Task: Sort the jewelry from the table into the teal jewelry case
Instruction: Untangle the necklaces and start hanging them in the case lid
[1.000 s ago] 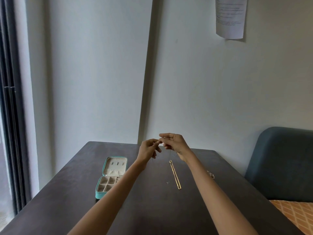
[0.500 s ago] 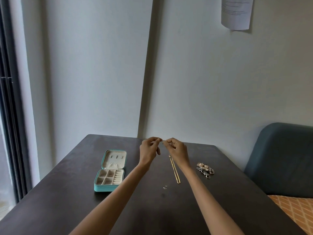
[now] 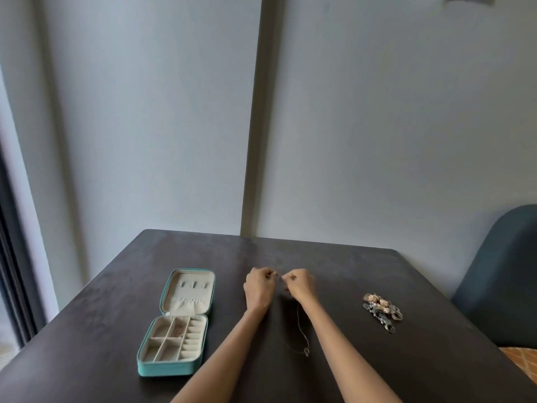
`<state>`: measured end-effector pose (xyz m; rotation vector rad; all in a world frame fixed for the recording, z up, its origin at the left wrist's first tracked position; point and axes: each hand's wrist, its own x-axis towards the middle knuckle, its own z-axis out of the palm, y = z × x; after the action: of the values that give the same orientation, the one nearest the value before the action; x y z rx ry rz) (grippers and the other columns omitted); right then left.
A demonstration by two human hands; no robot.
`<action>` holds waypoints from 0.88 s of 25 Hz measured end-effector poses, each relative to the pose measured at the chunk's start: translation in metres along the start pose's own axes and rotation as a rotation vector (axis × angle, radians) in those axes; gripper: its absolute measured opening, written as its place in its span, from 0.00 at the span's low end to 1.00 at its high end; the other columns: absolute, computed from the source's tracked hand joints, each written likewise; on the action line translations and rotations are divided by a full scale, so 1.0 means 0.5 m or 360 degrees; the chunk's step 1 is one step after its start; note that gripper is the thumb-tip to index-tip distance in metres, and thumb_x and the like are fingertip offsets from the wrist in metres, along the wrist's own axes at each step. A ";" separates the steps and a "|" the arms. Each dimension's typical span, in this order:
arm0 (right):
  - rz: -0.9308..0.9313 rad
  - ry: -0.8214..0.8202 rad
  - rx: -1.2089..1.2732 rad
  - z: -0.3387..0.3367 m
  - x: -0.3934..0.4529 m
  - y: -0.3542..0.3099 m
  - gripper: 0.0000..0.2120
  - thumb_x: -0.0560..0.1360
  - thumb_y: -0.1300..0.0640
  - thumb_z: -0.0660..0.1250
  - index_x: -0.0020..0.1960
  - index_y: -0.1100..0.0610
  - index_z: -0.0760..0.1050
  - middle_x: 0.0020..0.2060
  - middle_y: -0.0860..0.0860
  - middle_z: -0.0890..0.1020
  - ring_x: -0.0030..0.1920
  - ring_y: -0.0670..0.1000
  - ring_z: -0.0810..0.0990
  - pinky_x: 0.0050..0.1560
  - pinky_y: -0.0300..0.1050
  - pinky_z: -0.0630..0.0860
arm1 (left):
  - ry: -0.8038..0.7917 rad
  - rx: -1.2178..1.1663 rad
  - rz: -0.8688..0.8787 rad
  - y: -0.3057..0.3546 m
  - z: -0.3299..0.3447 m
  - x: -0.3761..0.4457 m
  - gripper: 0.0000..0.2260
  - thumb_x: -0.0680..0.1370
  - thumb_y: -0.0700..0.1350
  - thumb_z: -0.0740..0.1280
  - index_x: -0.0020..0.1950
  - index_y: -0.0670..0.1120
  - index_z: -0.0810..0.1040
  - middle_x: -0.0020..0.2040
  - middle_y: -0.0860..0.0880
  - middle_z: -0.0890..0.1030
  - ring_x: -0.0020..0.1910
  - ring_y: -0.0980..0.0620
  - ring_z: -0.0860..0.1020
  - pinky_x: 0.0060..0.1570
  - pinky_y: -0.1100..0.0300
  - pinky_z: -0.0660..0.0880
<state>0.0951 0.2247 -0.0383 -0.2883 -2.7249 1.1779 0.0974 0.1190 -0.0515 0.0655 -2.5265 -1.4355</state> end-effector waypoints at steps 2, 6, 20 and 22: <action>0.0011 0.0026 -0.0197 0.018 0.033 0.012 0.10 0.74 0.52 0.66 0.39 0.55 0.82 0.41 0.55 0.84 0.52 0.57 0.81 0.52 0.47 0.74 | -0.0039 0.0290 0.0035 -0.018 0.017 0.036 0.12 0.80 0.47 0.60 0.55 0.48 0.81 0.57 0.46 0.75 0.60 0.46 0.71 0.62 0.52 0.62; -0.0031 0.0171 -0.0559 0.022 0.075 0.017 0.11 0.77 0.47 0.62 0.48 0.49 0.82 0.50 0.50 0.84 0.58 0.54 0.77 0.60 0.48 0.64 | -0.0061 0.0570 0.0178 -0.037 0.041 0.080 0.13 0.80 0.48 0.57 0.56 0.49 0.80 0.59 0.47 0.72 0.61 0.46 0.67 0.63 0.52 0.58; -0.0969 0.0453 -0.0642 -0.049 -0.151 0.098 0.20 0.62 0.70 0.62 0.32 0.46 0.82 0.33 0.46 0.76 0.40 0.50 0.73 0.40 0.44 0.65 | -0.0236 0.0717 0.0412 -0.032 0.026 0.046 0.14 0.77 0.39 0.57 0.58 0.47 0.77 0.74 0.41 0.61 0.75 0.42 0.54 0.72 0.44 0.49; -0.1019 0.0482 -0.0723 -0.053 -0.172 0.109 0.20 0.61 0.71 0.65 0.31 0.46 0.82 0.31 0.45 0.74 0.38 0.48 0.72 0.39 0.42 0.62 | -0.0284 0.0725 0.0405 -0.037 0.026 0.052 0.14 0.79 0.40 0.57 0.60 0.47 0.76 0.74 0.40 0.59 0.75 0.41 0.52 0.72 0.45 0.51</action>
<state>0.1906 0.2593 -0.0663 0.3162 -2.4762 0.3169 0.0678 0.1165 -0.0693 -0.3076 -2.8318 -0.7863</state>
